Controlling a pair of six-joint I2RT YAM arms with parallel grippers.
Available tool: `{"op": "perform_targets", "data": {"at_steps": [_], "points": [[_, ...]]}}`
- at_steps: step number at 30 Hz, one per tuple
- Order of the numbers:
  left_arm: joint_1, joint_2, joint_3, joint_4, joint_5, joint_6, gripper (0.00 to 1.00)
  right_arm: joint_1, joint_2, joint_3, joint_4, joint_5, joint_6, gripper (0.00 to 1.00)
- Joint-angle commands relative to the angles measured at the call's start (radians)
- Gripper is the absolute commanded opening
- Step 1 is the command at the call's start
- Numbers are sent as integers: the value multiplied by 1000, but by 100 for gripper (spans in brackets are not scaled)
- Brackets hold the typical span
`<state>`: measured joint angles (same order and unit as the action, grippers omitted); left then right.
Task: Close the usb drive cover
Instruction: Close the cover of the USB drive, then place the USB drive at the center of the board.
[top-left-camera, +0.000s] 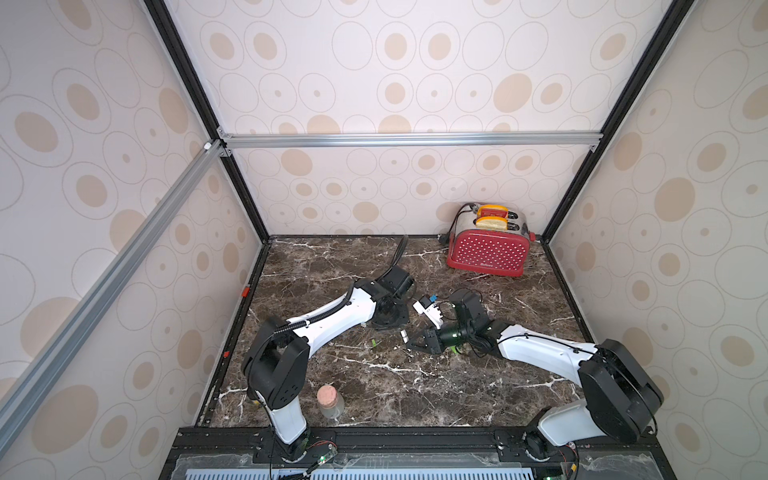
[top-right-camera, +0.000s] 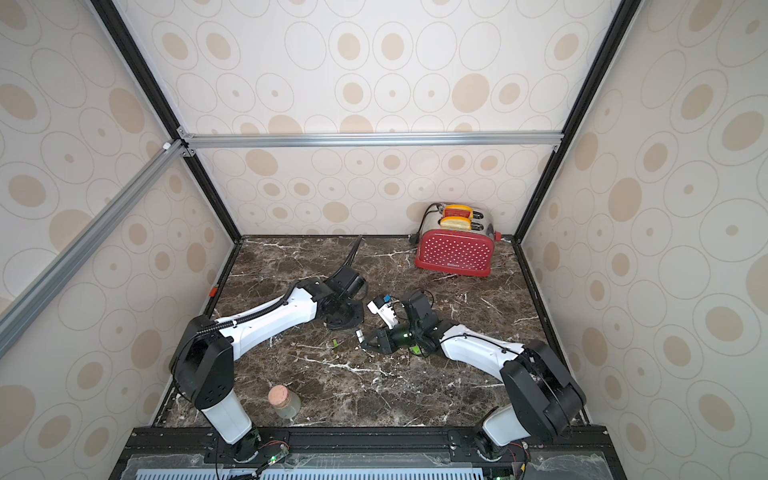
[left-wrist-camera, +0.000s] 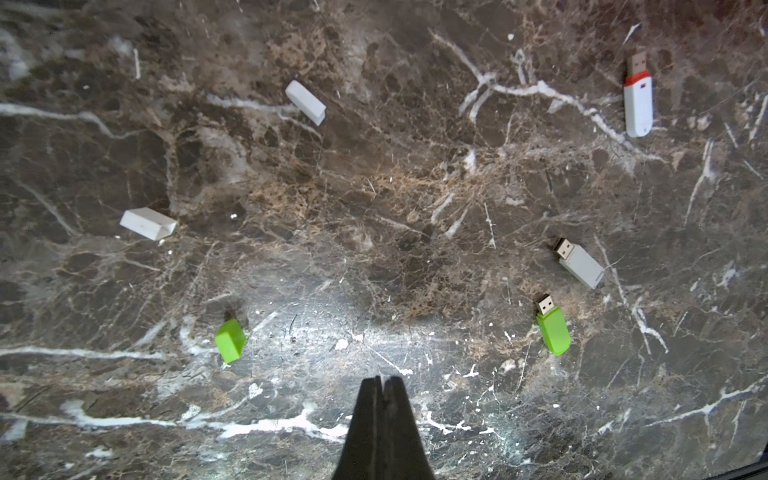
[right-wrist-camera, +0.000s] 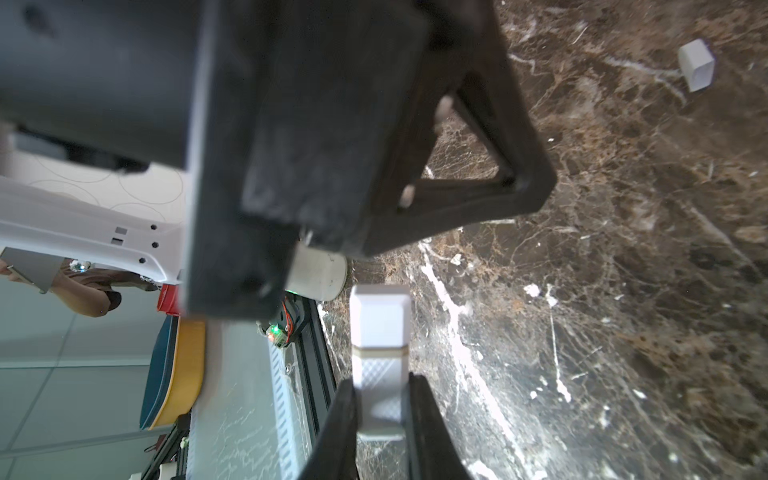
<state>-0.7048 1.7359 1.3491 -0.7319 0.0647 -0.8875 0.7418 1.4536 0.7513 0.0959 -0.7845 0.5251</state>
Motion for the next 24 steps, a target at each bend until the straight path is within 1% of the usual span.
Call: {"op": "perform_targets", "data": {"at_steps": [1, 6, 8, 10, 15, 16, 17, 19, 20, 22, 24], "points": [[18, 9, 28, -36, -16, 42, 0, 7, -26, -14, -12, 10, -18, 0], [40, -19, 5, -9, 1, 41, 1, 8, -24, -39, -4, 39, -18, 0], [51, -34, 5, -21, -9, 46, 4, 8, -27, -46, -20, 67, -24, 0], [64, -61, 2, -39, -35, 55, 7, 7, -28, -43, -85, 129, -41, 0], [84, -134, 4, -99, -157, 89, 12, 7, -17, -36, -254, 309, -54, 0], [86, -149, 2, -105, -173, 94, 19, 8, -4, -29, -298, 356, -53, 0], [88, -160, 1, -109, -184, 97, 22, 11, 9, -17, -339, 391, -56, 0], [89, -179, -3, -118, -197, 98, 22, 24, 38, 4, -407, 473, -58, 0], [90, -188, -6, -121, -201, 95, 29, 41, 54, 22, -445, 525, -65, 0], [90, -202, -14, -123, -203, 91, 30, 69, 81, 46, -489, 583, -70, 0], [90, -219, -27, -121, -205, 88, 31, 90, 98, 58, -506, 612, -68, 0]]}}
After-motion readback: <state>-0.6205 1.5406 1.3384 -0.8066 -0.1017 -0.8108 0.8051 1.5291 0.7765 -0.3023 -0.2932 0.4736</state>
